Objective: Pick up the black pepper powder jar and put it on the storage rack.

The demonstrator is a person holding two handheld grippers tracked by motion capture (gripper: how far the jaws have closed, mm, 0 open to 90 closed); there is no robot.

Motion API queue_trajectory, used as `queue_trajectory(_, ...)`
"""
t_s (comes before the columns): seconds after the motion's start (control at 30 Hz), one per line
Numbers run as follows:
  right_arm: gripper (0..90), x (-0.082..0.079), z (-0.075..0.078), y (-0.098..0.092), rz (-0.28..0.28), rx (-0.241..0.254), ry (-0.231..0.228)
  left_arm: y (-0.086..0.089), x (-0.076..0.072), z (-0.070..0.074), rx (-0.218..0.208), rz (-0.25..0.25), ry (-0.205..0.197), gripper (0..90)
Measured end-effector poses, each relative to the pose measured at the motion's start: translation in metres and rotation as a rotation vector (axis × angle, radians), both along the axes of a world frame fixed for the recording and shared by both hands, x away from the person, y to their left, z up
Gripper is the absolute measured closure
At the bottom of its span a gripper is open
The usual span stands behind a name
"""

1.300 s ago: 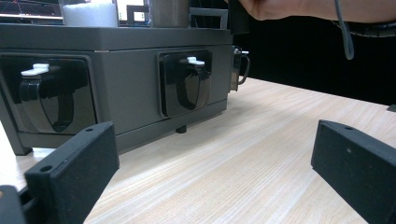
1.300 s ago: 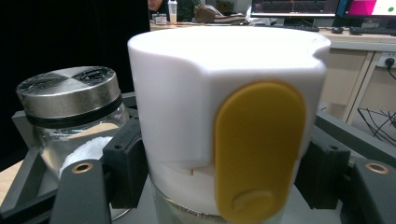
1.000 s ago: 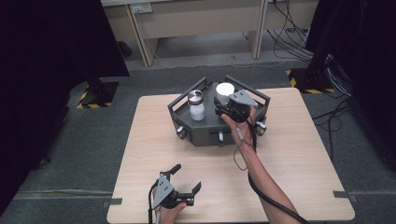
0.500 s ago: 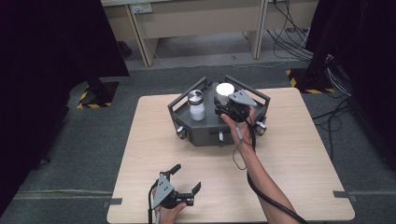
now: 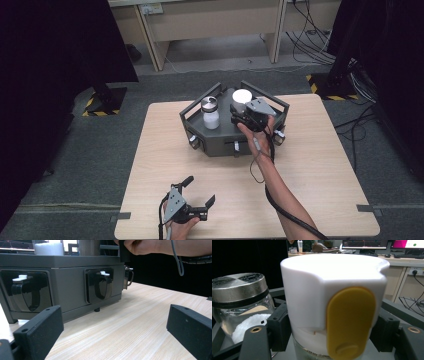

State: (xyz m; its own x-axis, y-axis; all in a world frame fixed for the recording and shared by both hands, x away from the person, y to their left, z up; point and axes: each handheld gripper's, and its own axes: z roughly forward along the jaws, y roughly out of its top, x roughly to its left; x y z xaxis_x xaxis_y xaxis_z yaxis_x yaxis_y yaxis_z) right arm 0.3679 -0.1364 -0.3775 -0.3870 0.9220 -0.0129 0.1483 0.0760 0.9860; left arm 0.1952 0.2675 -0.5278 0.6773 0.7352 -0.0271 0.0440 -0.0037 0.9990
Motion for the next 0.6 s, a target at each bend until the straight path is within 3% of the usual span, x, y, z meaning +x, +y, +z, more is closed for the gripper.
queue_trajectory(0.3, 29.9, -0.0007, -0.001, 0.0003, -0.004, 0.009, -0.001, 0.0001, -0.0004, 0.0002, -0.001, 0.001, -0.001, 0.2)
queue_trajectory(0.6, 22.6, -0.0036, -0.0006, 0.0002, -0.016, 0.019, 0.0, -0.0003, -0.0005, 0.0003, 0.002, 0.001, -0.001, 0.2)
